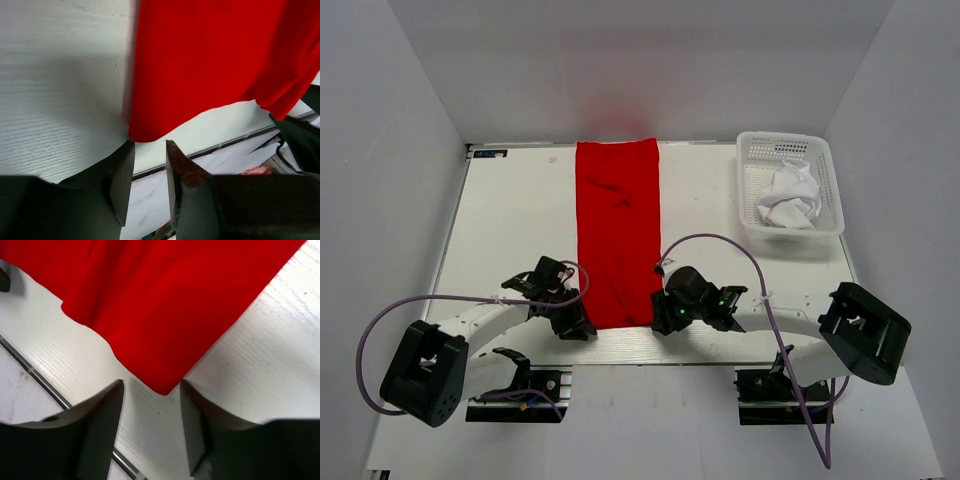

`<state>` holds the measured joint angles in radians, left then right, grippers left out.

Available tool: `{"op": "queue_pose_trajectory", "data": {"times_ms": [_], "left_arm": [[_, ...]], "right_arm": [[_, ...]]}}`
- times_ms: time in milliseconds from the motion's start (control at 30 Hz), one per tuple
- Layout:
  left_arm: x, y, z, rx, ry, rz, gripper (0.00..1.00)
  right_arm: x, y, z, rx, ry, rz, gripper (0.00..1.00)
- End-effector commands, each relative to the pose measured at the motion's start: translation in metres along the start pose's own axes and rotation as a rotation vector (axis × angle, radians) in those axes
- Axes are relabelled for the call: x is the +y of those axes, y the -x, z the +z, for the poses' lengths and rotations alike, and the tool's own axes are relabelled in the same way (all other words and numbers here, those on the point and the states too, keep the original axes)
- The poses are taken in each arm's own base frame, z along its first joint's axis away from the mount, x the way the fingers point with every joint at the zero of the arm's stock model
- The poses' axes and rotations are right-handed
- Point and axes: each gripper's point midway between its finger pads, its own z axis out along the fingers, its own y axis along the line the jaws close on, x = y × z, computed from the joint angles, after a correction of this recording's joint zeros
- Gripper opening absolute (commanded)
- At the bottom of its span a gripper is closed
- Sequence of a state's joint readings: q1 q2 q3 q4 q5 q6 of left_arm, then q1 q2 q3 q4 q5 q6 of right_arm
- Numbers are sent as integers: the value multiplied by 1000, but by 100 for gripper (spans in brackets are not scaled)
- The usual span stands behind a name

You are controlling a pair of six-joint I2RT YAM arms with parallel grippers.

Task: Fold and stack the t-shirts
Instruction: Grab the bottom of the folded rectangular tshirt with both arms

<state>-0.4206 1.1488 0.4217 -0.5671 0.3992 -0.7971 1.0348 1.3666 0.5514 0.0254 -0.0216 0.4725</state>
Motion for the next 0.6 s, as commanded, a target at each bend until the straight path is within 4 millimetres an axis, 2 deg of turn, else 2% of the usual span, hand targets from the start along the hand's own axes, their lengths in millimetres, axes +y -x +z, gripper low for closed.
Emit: {"op": "queue_pose_trajectory", "data": {"times_ms": [0,67,167,267,300,367,400,467,533,567], "left_arm": [[29,11,7,-72,146,12,42],[31,14,10,-82,162,22,40],[27,31,13,-128,187,28,35],[24,38,17,-138,190,39,16],[19,42,17,-142,173,43,0],[16,42,18,-141,161,55,0],[12,45,16,-148,154,58,0],[3,43,9,-148,121,65,0],[-6,48,1,-177,92,88,0],[-17,55,-6,-207,62,111,0]], "right_arm": [[1,10,4,-32,-5,21,50],[-2,7,7,-29,-8,18,49],[-1,8,13,-48,3,16,41],[-7,14,18,-63,-35,12,30],[-6,18,19,-67,-36,6,26],[-7,19,19,-69,-41,3,18],[-5,22,18,-74,-32,-16,9],[-4,27,16,-79,-36,-29,0],[3,36,10,-98,-17,-45,0],[5,40,9,-106,-14,-59,0]]}}
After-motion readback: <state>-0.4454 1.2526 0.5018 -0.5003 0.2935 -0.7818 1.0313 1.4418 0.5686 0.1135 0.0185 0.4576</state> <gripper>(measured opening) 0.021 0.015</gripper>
